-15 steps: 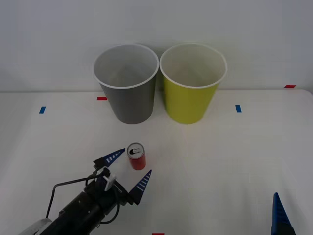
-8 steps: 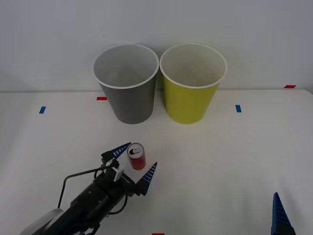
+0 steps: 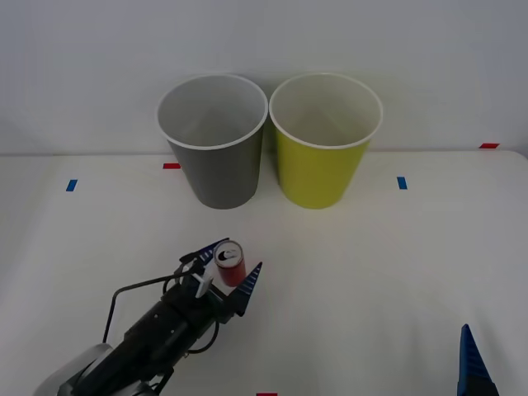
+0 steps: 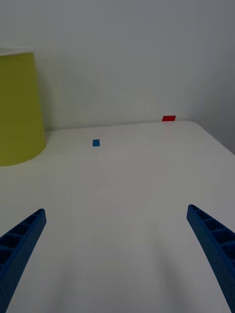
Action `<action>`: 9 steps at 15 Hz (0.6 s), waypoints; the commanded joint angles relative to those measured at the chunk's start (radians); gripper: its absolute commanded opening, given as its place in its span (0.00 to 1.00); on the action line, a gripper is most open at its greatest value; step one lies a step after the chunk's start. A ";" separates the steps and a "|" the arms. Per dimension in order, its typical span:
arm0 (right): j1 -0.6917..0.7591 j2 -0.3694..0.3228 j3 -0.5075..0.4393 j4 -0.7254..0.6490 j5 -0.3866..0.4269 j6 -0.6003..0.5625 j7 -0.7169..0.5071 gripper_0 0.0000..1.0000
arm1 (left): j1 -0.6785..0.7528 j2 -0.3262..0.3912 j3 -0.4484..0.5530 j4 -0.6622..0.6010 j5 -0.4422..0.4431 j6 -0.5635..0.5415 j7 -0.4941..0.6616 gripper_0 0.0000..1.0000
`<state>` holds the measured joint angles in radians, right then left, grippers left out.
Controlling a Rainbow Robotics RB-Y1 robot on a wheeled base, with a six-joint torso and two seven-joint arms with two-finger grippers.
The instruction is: Put cans in the gray bin and PET bottles in the light green bin.
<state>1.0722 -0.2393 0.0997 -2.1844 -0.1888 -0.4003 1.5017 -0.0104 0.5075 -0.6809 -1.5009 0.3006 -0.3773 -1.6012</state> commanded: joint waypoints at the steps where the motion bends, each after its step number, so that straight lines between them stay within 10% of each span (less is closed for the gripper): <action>1: 0.000 0.000 0.000 0.000 0.000 0.000 0.000 1.00 | 0.001 0.000 0.001 -0.001 0.005 -0.009 0.000 0.00; 9: 0.000 0.000 0.000 0.000 0.000 0.000 0.000 1.00 | 0.006 0.016 0.007 -0.074 0.020 0.067 0.003 0.00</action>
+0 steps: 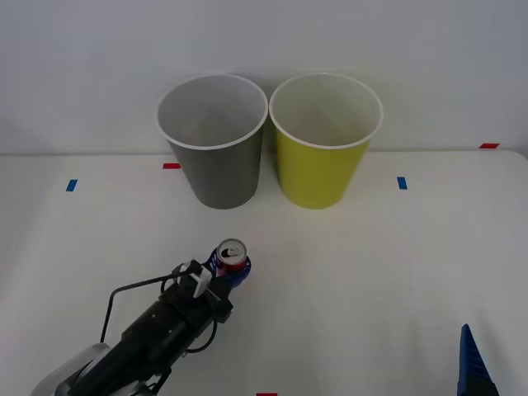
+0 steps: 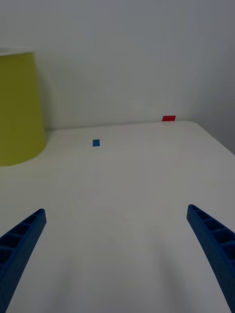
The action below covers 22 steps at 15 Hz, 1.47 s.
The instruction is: Put cans in the gray bin and PET bottles in the light green bin.
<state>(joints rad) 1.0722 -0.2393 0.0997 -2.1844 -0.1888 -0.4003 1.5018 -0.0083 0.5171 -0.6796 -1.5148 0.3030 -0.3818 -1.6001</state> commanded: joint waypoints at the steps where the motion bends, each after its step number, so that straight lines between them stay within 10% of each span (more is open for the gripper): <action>1: 0.000 0.000 0.000 0.000 0.000 0.000 0.000 1.00 | 0.019 0.017 0.025 -0.131 0.024 0.146 0.003 0.00; 10: 0.000 0.000 0.000 0.000 0.000 0.000 0.000 1.00 | 0.218 0.081 0.345 -0.864 0.051 0.949 0.003 0.00; 14: 0.000 0.000 0.000 0.000 0.000 0.000 0.000 1.00 | 0.212 0.043 0.585 -1.103 0.237 1.350 -0.073 0.00; 22: 0.000 0.000 0.000 0.000 0.000 0.000 0.000 1.00 | -0.114 -0.095 0.884 -1.103 0.469 1.825 -0.221 0.00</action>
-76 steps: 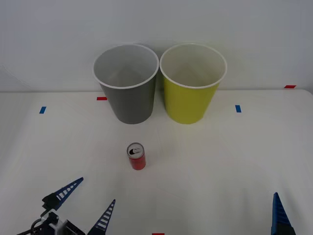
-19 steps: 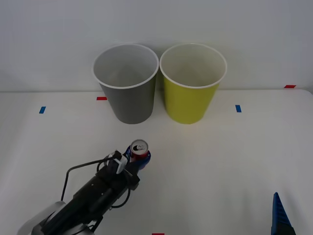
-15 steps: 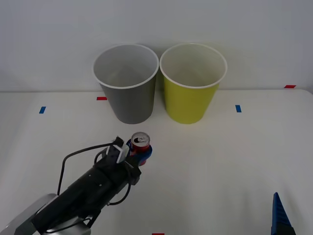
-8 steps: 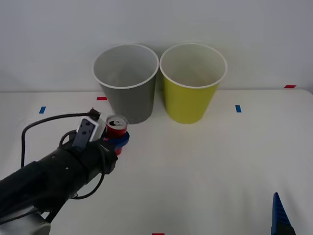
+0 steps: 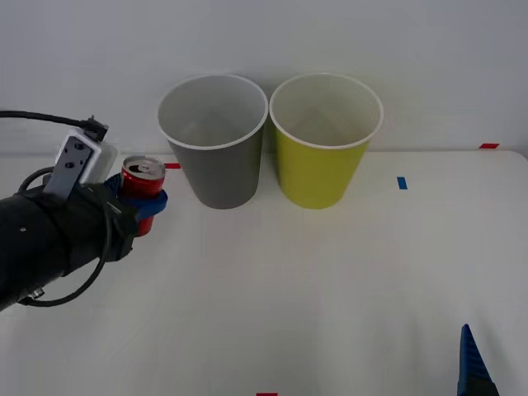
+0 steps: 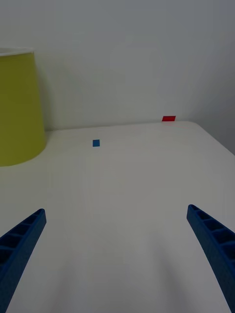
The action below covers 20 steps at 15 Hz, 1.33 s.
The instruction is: Put cans in the gray bin and PET bottles in the light green bin.
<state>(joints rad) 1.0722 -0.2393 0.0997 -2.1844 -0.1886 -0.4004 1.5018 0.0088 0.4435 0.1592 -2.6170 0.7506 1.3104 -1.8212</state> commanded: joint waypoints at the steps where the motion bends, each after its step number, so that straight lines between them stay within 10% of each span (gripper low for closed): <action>1: 0.000 0.000 0.000 0.000 0.000 0.000 0.000 1.00 | -0.188 -0.029 0.049 -0.001 0.019 0.176 0.007 0.00; 13: 0.000 0.000 0.000 0.000 0.000 0.000 0.000 1.00 | -0.645 -0.134 -0.012 0.479 -0.091 0.095 0.010 0.00; 20: 0.000 0.000 0.000 0.000 0.000 0.000 0.000 1.00 | -0.659 -0.154 -0.115 0.713 -0.183 -0.264 -0.017 0.00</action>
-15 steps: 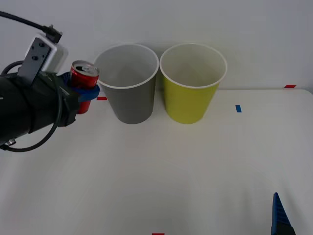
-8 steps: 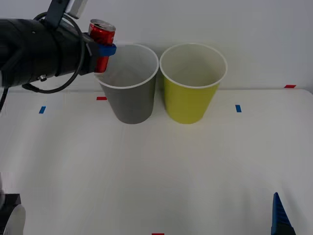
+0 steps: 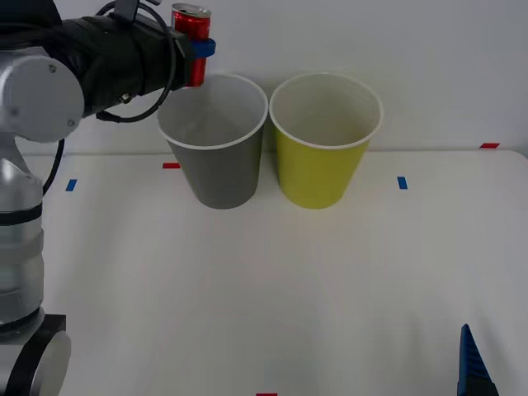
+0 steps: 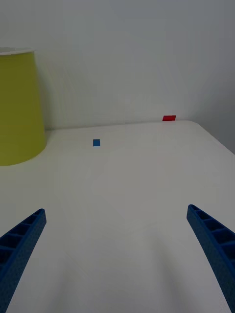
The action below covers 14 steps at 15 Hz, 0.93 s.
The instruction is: Put cans in the gray bin and PET bottles in the light green bin.
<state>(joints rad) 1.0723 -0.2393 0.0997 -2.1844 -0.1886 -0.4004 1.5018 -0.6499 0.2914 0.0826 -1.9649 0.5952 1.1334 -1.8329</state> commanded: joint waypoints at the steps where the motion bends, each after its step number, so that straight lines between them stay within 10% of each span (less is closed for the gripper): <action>1: 0.000 0.000 0.000 0.000 0.000 0.000 0.000 1.00 | 0.000 -0.011 -0.046 0.092 -0.029 -0.129 -0.008 0.00; 14: 0.000 0.000 0.000 0.000 0.000 0.000 0.000 1.00 | 0.001 -0.110 -0.047 0.215 -0.072 -0.248 -0.043 0.00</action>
<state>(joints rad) 1.0723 -0.2393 0.0997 -2.1844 -0.1886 -0.4004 1.5018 -0.6491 0.1814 0.0355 -1.7509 0.5243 0.8857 -1.8719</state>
